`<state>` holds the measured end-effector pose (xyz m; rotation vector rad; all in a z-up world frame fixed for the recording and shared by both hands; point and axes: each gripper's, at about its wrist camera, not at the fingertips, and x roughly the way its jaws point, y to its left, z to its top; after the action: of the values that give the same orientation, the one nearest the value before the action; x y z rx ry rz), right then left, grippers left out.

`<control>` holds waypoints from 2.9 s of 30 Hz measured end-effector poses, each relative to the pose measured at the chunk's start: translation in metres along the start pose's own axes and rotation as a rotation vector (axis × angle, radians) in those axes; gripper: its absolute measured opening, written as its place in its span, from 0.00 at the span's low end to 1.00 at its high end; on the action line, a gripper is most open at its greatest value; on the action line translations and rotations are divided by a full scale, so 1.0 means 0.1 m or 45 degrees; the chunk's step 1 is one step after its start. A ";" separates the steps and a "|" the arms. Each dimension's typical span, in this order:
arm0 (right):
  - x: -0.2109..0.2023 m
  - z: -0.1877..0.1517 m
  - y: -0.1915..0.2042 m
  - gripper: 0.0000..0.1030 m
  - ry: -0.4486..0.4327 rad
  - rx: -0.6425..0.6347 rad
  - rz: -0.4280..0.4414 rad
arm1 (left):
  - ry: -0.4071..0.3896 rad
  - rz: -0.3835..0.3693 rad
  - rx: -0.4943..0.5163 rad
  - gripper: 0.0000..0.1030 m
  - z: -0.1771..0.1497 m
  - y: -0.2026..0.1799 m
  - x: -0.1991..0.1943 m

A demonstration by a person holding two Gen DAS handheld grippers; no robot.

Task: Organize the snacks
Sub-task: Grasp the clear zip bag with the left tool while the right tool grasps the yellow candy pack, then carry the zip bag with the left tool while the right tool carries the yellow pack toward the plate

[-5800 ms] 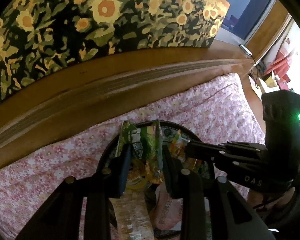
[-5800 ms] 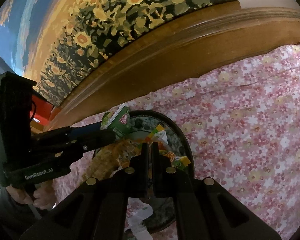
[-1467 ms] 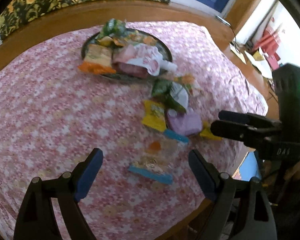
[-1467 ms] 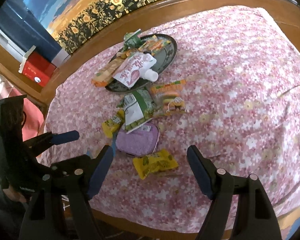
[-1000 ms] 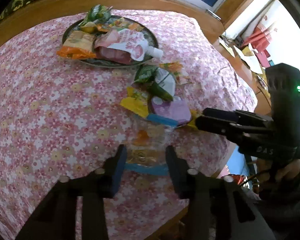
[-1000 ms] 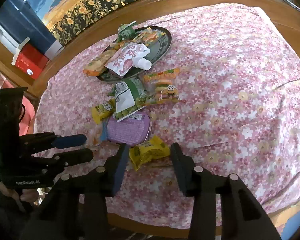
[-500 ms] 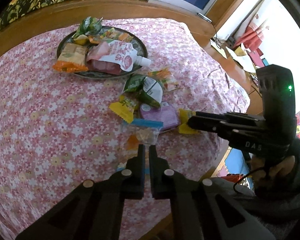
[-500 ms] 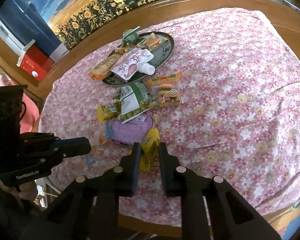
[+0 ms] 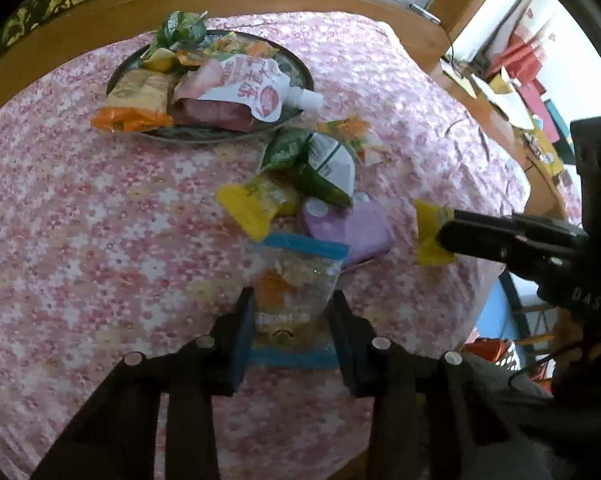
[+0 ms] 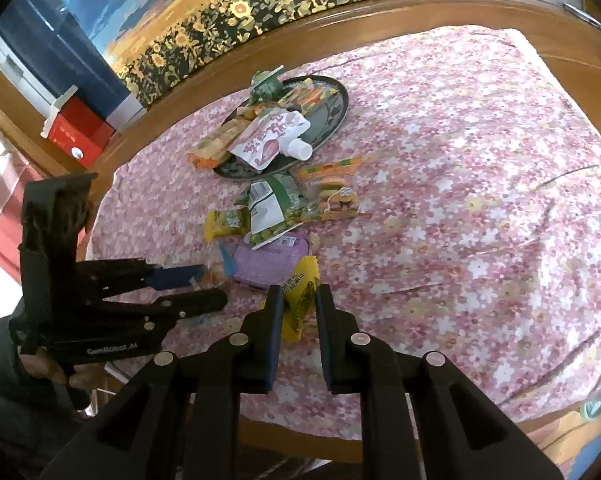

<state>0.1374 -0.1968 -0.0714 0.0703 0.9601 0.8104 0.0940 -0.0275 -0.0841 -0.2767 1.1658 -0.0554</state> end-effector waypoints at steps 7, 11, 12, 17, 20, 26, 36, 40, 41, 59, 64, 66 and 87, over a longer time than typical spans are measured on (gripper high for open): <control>-0.07 0.03 -0.04 0.17 -0.019 0.025 -0.003 | -0.010 -0.038 -0.026 0.29 -0.05 0.04 -0.17; -0.13 0.07 -0.02 0.17 -0.043 0.020 0.010 | -0.038 -0.031 -0.028 0.30 -0.05 0.01 -0.34; -0.15 0.08 -0.02 0.17 -0.051 0.017 0.011 | -0.040 -0.022 -0.025 0.30 -0.04 0.01 -0.37; -0.16 0.15 -0.02 0.17 -0.070 0.022 0.021 | -0.071 -0.032 -0.043 0.30 0.02 0.06 -0.48; -0.18 0.19 -0.02 0.17 -0.078 0.019 0.030 | -0.087 -0.023 -0.040 0.30 0.08 0.08 -0.52; -0.19 0.27 -0.01 0.17 -0.092 0.013 0.049 | -0.110 -0.014 -0.044 0.30 0.20 0.12 -0.58; -0.16 0.52 0.00 0.15 -0.115 -0.008 0.078 | -0.157 -0.012 -0.039 0.30 0.46 0.17 -0.68; -0.13 0.64 0.02 0.10 -0.118 -0.025 0.091 | -0.167 -0.009 -0.050 0.30 0.57 0.21 -0.67; -0.12 0.66 0.02 0.02 -0.119 -0.026 0.090 | -0.168 -0.008 -0.052 0.30 0.60 0.22 -0.67; 0.28 0.48 -0.20 0.27 0.030 -0.198 -0.207 | -0.156 0.006 -0.094 0.30 0.75 0.33 -0.58; 0.42 0.45 -0.30 0.27 0.055 -0.136 -0.142 | -0.151 0.007 -0.091 0.30 0.73 0.32 -0.58; 0.48 0.44 -0.28 0.27 0.086 -0.146 -0.137 | -0.152 0.008 -0.091 0.30 0.73 0.32 -0.58; 0.05 0.89 0.02 0.21 -0.088 -0.135 -0.016 | -0.188 0.011 -0.080 0.30 0.86 0.37 -0.61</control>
<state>0.2047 -0.1671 -0.0214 0.0001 0.8505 0.8405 0.1450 0.0351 -0.0071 -0.3261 1.0228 0.0090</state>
